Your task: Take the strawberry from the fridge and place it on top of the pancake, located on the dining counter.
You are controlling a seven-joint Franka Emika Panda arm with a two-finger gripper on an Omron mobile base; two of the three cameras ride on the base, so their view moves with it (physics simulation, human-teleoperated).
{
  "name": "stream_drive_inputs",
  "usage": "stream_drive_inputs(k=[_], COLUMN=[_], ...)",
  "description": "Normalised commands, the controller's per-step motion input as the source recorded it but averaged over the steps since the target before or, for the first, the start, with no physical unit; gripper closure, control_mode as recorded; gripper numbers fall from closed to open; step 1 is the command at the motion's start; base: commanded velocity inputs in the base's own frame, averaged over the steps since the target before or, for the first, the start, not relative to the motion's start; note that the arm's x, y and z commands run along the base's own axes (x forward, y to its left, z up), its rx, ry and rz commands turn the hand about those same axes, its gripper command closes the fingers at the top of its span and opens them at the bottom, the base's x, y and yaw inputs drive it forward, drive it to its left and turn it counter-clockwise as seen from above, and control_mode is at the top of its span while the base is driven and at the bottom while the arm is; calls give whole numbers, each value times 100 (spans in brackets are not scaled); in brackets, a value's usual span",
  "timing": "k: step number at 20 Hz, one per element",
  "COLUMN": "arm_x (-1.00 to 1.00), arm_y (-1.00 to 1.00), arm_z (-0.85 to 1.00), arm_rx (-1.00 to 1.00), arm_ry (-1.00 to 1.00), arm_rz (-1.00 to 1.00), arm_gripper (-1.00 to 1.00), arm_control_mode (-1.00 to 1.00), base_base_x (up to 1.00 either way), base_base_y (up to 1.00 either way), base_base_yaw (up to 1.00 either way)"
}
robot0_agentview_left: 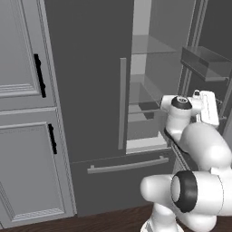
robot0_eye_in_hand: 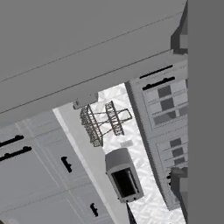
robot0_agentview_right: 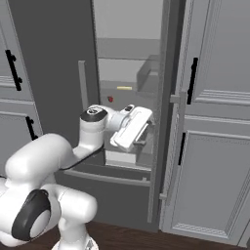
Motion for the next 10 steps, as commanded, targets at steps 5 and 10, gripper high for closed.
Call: stream_drive_inputs(k=[5, 10], arm_x=[17, 55], arm_y=[96, 100], arm_z=[11, -34], arm_rx=[20, 40], arm_ry=[-9, -26], arm_rz=[0, -4], arm_gripper=[-100, -100], arm_control_mode=[-100, -100], base_base_x=[0, 0], base_base_y=[0, 0], base_base_yaw=[0, 0])
